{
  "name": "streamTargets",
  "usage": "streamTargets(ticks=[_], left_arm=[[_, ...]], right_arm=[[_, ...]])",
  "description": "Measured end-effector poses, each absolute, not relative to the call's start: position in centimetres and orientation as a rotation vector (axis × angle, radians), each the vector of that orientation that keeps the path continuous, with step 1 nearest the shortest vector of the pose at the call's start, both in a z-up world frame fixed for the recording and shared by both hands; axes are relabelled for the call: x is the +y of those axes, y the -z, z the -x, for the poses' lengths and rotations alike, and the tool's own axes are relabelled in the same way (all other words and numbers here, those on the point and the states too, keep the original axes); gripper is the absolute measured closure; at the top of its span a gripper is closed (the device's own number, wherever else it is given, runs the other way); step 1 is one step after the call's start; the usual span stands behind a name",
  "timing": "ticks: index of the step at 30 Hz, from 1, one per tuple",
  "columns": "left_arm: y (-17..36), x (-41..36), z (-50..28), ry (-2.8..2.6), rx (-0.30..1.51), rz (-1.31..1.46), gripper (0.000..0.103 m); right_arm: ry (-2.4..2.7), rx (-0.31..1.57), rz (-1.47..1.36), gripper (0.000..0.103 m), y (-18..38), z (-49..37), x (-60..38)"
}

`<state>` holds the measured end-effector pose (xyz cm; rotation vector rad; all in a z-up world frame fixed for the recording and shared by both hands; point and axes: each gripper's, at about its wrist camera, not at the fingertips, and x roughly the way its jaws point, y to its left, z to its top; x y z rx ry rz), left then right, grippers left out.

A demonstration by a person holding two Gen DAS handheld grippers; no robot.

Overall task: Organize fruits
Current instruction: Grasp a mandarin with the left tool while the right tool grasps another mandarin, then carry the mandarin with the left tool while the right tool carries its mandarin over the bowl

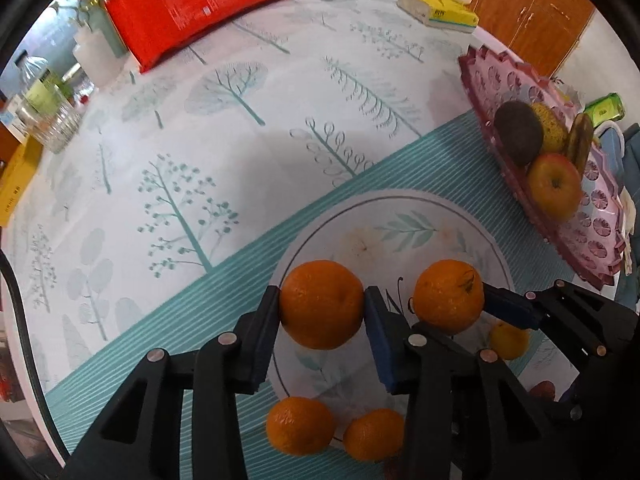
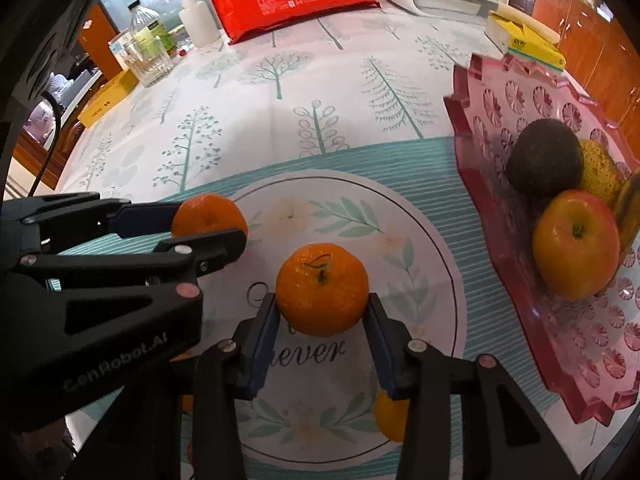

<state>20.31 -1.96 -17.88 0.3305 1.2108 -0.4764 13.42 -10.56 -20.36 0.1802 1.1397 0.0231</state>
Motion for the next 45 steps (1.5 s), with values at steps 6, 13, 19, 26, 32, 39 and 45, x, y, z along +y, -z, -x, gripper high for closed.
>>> streamTargets(ticks=[6, 13, 19, 26, 32, 39, 45], left_arm=[[14.8, -1.7, -19.1, 0.446, 1.162, -0.311, 0.063], [11.6, -2.5, -17.0, 0.439, 1.108, -0.316, 0.063], [8.7, -4.5, -15.2, 0.452, 1.051, -0.307, 0.063], [6.2, -9.3, -13.3, 0.493, 0.993, -0.311, 0.063], [6.6, -13.9, -13.0, 0.507, 0.998, -0.31, 0.063], [9.2, -17.9, -13.8, 0.49, 1.054, -0.278, 0.063], [11.5, -19.7, -14.4, 0.465, 1.092, -0.255, 0.063]], right_arm=[[-0.044, 1.07, -0.167, 0.06, 17.7, -12.3, -10.6], [-0.05, 0.969, -0.138, 0.06, 14.1, -10.0, -11.6], [-0.025, 0.924, -0.14, 0.06, 12.0, -8.0, -13.8], [0.034, 0.888, -0.167, 0.06, 10.3, -5.8, -18.3], [0.103, 0.879, -0.199, 0.06, 9.8, -4.7, -23.1], [0.154, 0.913, -0.214, 0.06, 10.8, -4.7, -28.0], [0.168, 0.962, -0.213, 0.06, 12.4, -5.1, -30.6]])
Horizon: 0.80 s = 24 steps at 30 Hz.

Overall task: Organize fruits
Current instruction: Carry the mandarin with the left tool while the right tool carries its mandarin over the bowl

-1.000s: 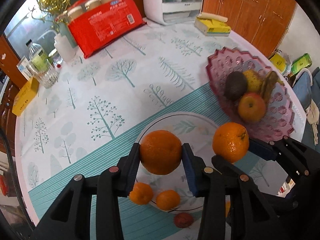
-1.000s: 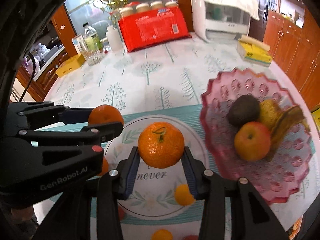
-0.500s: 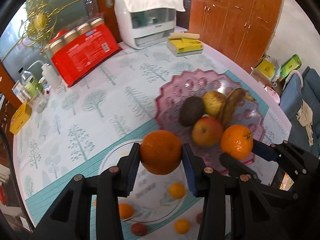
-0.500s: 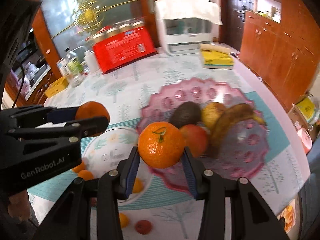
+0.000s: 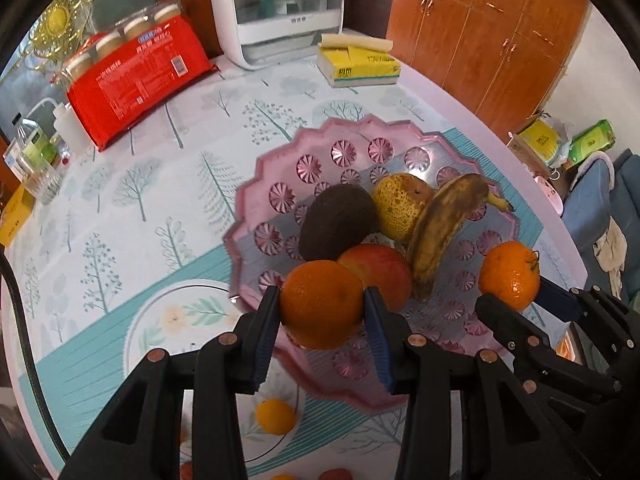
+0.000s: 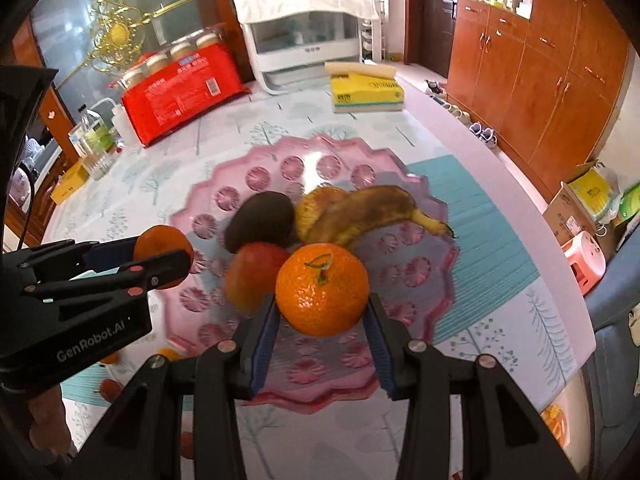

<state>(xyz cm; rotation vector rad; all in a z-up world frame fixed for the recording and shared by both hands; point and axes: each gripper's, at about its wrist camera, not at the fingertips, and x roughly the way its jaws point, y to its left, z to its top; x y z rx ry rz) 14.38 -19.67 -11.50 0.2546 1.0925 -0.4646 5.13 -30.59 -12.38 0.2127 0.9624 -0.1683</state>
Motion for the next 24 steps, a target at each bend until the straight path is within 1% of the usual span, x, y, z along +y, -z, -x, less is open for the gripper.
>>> streamTargets(ticks=[10, 17, 18, 19, 21, 22, 24], left_arm=[[14.7, -20.6, -15.0, 0.429, 1.168, -0.222, 0.062], [14.9, -20.9, -14.8, 0.41, 1.164, -0.226, 0.059], [14.9, -20.9, -14.7, 0.401, 1.158, -0.236, 0.054], [14.9, -20.9, -14.7, 0.395, 1.155, -0.241, 0.046], [14.7, -21.0, -14.5, 0.391, 1.14, -0.244, 0.039], [14.6, -21.0, -14.5, 0.387, 1.135, -0.247, 0.033], [14.4, -21.1, -14.4, 0.381, 1.125, -0.246, 0.027]], right_arm=[[0.138, 1.034, -0.18, 0.06, 14.9, -6.3, -31.8], [0.12, 1.069, -0.175, 0.059, 16.0, -6.9, -32.1], [0.119, 1.074, -0.176, 0.059, 16.1, -7.0, -32.1], [0.117, 1.079, -0.175, 0.059, 16.3, -7.1, -32.1], [0.119, 1.083, -0.166, 0.059, 16.4, -7.1, -32.0], [0.12, 1.085, -0.161, 0.059, 16.5, -7.1, -32.0], [0.119, 1.086, -0.158, 0.059, 16.5, -7.1, -32.1]])
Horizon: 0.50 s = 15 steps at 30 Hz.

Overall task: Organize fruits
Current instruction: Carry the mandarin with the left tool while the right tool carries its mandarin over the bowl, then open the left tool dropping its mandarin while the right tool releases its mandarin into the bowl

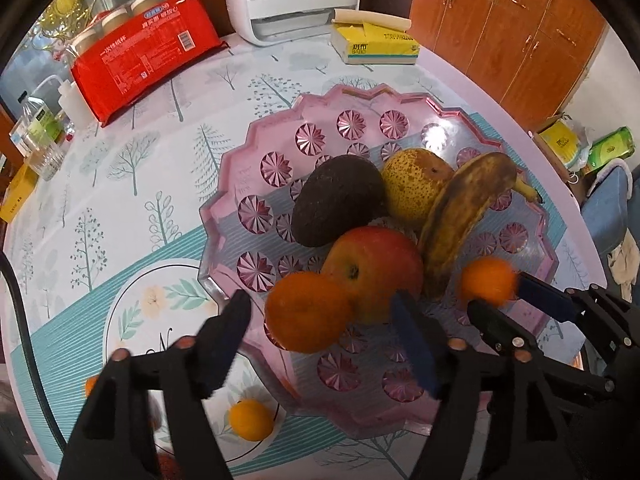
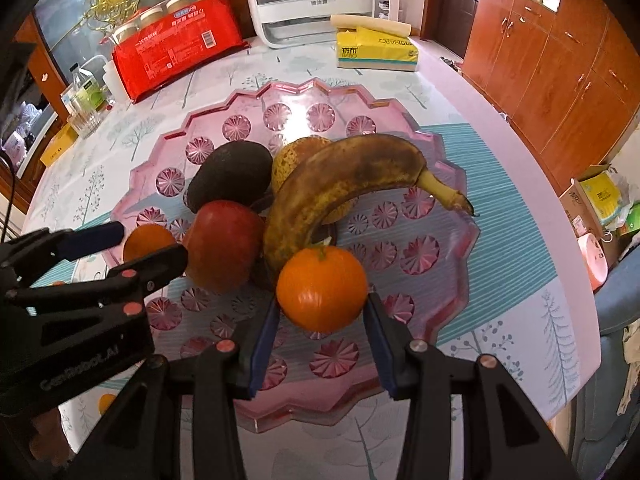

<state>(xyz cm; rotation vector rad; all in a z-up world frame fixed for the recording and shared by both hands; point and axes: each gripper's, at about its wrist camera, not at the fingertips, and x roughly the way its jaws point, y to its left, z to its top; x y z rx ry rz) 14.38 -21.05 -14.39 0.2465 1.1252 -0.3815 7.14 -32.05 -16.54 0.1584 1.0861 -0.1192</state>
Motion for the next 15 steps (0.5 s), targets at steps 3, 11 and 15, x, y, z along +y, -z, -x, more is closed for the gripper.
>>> streamTargets(ticks=[3, 11, 15], left_arm=[[14.1, -21.0, -14.3, 0.375, 1.12, -0.238, 0.024], [13.8, -20.3, -14.1, 0.372, 1.128, -0.194, 0.023], [13.7, -19.7, -13.9, 0.358, 1.121, -0.166, 0.023]], right_arm=[[0.121, 1.077, -0.156, 0.058, 16.4, -7.0, -32.2], [0.118, 1.066, -0.158, 0.055, 16.1, -6.9, -32.3], [0.116, 1.057, -0.162, 0.055, 15.8, -6.8, -32.2]])
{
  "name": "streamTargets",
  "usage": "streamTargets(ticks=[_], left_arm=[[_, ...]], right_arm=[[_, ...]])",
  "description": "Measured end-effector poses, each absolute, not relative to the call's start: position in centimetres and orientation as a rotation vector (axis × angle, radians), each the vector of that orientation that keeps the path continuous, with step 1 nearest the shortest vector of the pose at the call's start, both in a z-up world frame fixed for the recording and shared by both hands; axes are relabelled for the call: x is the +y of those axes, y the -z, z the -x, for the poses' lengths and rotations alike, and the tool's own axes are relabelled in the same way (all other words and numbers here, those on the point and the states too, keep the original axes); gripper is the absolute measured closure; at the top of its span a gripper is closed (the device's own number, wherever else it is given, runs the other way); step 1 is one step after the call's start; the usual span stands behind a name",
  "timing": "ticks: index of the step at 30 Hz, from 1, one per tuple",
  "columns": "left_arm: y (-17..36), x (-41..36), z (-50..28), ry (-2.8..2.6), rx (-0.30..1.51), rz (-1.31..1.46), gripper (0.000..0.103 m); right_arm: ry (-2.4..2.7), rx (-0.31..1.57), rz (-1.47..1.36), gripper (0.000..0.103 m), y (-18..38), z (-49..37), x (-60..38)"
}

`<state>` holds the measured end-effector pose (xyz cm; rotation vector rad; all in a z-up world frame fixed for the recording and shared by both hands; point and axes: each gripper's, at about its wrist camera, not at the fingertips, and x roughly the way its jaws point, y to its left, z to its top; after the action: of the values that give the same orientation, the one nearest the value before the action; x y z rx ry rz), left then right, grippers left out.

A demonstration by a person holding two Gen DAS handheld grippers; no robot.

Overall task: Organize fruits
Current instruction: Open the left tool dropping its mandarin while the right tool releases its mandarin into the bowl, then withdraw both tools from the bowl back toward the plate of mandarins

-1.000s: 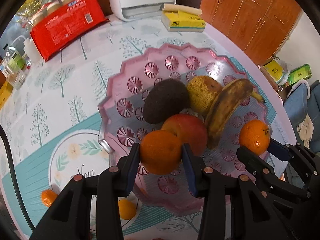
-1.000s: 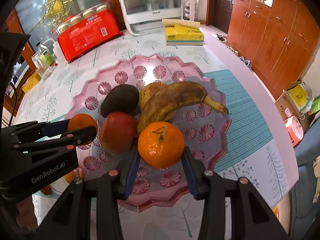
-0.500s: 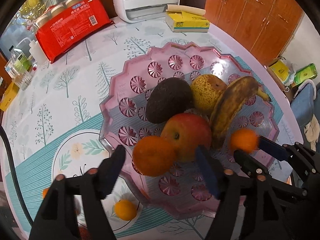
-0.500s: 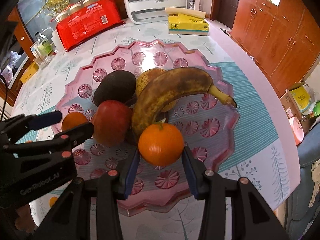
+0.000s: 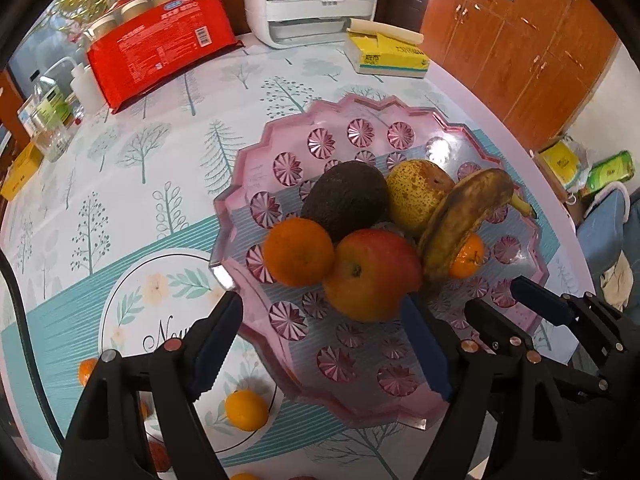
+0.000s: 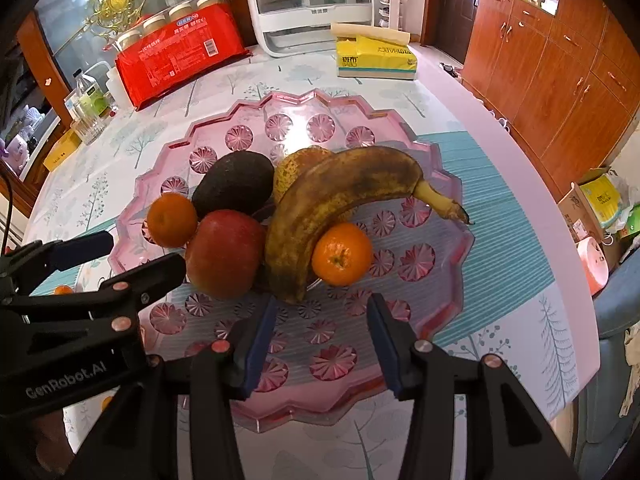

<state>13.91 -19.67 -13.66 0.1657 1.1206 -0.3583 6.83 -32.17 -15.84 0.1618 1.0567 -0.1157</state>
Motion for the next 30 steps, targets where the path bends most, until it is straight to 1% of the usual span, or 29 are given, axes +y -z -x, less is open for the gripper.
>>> streamTargets(ticks=[13, 19, 30], left_arm=[[11.5, -17.1, -12.5, 0.308, 1.036, -0.132, 0.023], [10.7, -15.4, -12.0, 0.297, 1.062, -0.118, 0.023], [8.9, -11.9, -10.2, 0.281, 1.053, -0.13, 0.023]], right_arm=[[0.108, 1.017, -0.173, 0.055, 14.4, -6.2, -31.0], [0.102, 0.993, -0.169, 0.055, 13.3, -5.6, -29.9], [0.082, 0.955, -0.158, 0.055, 11.4, -4.6, -27.0]])
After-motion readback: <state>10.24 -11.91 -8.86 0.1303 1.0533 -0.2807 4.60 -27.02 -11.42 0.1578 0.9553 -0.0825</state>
